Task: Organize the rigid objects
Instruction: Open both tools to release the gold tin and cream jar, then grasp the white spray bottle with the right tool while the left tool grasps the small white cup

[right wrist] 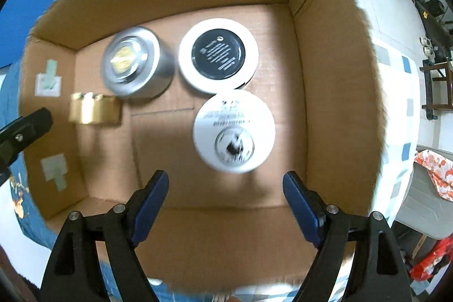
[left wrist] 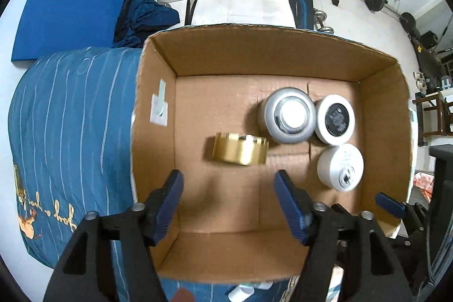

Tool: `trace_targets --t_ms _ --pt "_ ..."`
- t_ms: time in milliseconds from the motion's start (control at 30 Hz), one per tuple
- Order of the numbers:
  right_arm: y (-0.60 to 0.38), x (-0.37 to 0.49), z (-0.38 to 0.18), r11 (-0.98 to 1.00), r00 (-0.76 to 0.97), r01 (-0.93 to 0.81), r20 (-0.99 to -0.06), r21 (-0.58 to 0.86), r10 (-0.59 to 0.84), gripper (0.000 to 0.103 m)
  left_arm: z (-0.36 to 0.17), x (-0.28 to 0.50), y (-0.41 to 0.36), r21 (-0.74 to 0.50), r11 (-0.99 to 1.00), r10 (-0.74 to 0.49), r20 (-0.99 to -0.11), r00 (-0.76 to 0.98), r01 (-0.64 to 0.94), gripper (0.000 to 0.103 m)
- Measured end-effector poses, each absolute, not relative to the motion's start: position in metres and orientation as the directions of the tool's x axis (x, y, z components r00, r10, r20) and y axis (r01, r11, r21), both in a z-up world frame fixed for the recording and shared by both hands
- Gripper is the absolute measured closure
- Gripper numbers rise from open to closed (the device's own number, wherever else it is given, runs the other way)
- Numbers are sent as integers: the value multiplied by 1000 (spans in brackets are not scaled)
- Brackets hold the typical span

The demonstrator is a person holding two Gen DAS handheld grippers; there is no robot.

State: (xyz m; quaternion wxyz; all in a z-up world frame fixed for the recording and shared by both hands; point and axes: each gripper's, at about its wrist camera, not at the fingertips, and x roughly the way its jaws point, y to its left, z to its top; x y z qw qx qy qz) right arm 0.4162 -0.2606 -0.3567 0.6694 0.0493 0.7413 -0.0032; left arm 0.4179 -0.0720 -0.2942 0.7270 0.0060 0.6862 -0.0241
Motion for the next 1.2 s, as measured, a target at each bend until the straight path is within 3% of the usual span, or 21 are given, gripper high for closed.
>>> trace_targets --t_ms 67,233,333,400,900,1033,1200 --pt "-260 406 -343 996 -70 71 -995 62 67 16 -286 408 -70 -32 998 -35 -997 73 45 15" --pt "-256 386 -308 997 -5 50 -998 63 64 12 -267 384 -64 -38 998 -45 -990 130 55 14" --pt "-248 371 -290 998 38 38 -998 58 56 5 -256 367 -60 -72 996 -79 -986 148 53 2" --pt "-234 357 -275 998 68 34 -996 61 59 0 -247 355 -58 -74 995 -84 -981 175 61 2" --pt "-224 294 -202 996 247 28 -966 89 80 0 -171 283 -38 -20 997 -48 -925 377 78 2" --pt "-218 281 -214 995 221 6 -970 101 98 0 -177 265 -22 3 999 -18 -925 380 53 2" --pt "-188 268 -267 990 123 -86 -985 110 120 0 -221 242 6 106 994 100 -948 303 3 2"
